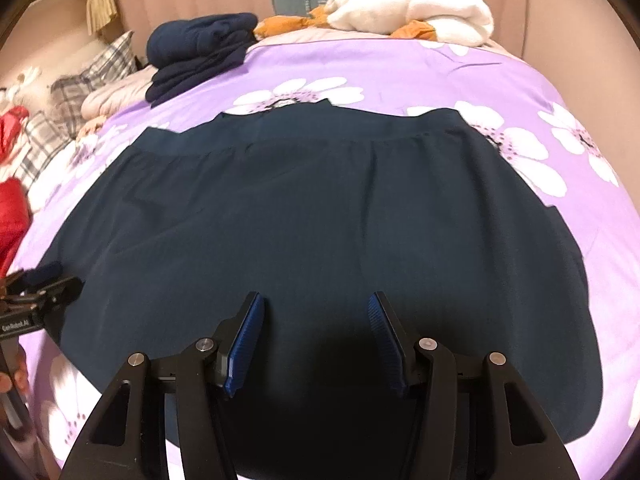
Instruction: Fold large clothes
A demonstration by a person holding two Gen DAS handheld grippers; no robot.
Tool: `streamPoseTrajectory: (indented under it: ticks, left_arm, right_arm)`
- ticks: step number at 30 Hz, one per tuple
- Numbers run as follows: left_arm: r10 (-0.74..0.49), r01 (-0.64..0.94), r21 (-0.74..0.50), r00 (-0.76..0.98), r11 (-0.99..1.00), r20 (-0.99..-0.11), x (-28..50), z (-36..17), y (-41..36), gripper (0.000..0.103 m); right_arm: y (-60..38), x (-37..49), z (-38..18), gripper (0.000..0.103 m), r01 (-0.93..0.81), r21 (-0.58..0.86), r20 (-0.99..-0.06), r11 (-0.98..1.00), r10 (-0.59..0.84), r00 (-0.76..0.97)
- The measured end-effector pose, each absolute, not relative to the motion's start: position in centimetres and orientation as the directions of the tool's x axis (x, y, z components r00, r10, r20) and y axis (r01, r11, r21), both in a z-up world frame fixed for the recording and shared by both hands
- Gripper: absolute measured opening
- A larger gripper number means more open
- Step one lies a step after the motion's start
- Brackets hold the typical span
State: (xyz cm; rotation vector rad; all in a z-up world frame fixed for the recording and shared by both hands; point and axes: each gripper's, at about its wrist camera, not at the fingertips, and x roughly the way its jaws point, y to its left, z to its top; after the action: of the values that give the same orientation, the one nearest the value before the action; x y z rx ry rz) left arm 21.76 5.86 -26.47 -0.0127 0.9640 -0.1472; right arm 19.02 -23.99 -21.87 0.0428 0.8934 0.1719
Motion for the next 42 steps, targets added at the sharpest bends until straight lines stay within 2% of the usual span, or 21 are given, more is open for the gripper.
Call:
streamPoseTrajectory:
  ticks: [13,42]
  left_arm:
    - [-0.125,0.106,-0.079,0.558,0.991,-0.820,20.6,-26.5,7.0,0.092]
    - [-0.102,0.082,-0.067,0.555,0.994,-0.825,19.9,-26.3,7.8,0.092]
  right_arm:
    - [-29.6,17.5,-22.5,0.054,0.005,0.098,-0.781,0.995,0.074,0.620]
    - [-31.7,16.0,-22.4,0.054,0.049,0.146,-0.773,0.988,0.083,0.629]
